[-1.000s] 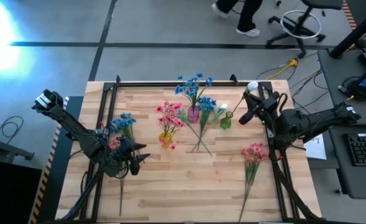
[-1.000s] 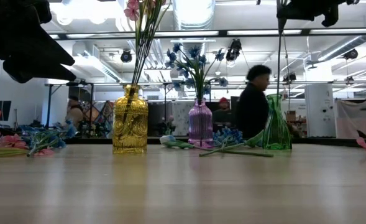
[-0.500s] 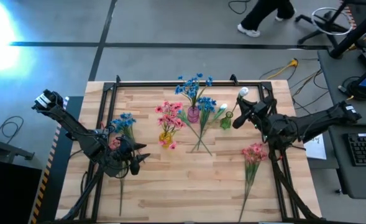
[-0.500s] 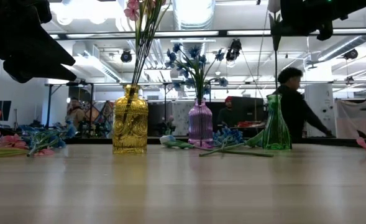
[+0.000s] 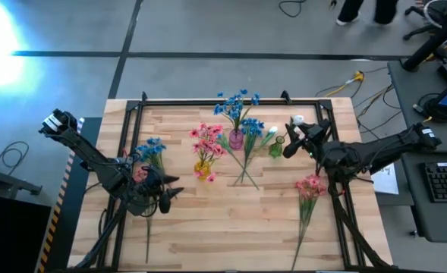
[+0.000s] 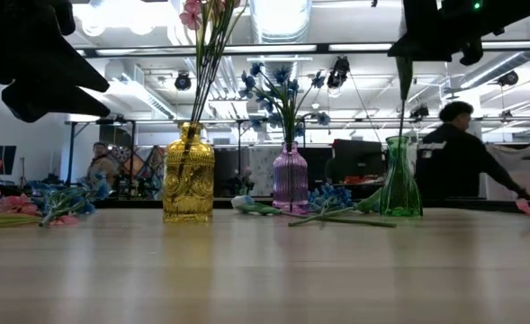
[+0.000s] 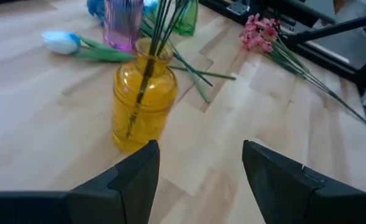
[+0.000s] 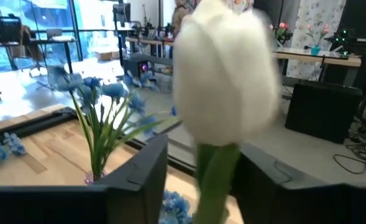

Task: Sort flowers into vase by color
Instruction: Put the bottom left pink flower into the yellow flower vase

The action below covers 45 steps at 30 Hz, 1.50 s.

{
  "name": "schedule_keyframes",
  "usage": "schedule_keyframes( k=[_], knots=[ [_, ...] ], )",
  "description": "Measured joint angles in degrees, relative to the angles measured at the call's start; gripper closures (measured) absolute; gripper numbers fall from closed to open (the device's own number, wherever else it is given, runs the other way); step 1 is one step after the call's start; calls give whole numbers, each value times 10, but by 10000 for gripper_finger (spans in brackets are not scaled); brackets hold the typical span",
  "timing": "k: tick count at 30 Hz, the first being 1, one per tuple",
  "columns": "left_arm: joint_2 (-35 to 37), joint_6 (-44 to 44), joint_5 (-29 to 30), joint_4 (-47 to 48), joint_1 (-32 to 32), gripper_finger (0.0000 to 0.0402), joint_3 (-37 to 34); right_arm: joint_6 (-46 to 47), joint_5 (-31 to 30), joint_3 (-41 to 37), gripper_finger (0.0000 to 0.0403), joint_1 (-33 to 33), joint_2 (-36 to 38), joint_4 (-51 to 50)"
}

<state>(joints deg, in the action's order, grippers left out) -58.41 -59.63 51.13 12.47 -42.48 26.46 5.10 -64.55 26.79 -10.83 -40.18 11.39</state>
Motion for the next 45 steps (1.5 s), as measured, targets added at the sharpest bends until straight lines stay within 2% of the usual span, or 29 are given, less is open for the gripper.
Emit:
schedule_keyframes(
  k=[12, 16, 22, 26, 33, 39, 45],
  knots=[
    [0, -70, -103, 7, 0, 184, 2, 53, 1, 1, 150, -6, 5, -48],
    [0, -76, -115, 37, 0, 184, 19, 60, 4, 1, 128, -20, 6, -60],
    [0, -100, -129, 100, 0, 184, 65, 134, 3, 1, 103, -36, 11, -136],
    [0, -177, -167, 201, 0, 184, 112, 181, 14, 1, 90, -36, 11, -178],
    [-22, -376, -247, 383, 0, 184, 177, 232, 55, 1, 81, -36, 11, -212],
    [-61, -467, -301, 449, 0, 184, 199, 251, 86, 1, 88, -36, 7, -221],
    [-92, -537, -314, 494, 0, 184, 208, 251, 111, 1, 88, -36, 2, -221]
  ],
)
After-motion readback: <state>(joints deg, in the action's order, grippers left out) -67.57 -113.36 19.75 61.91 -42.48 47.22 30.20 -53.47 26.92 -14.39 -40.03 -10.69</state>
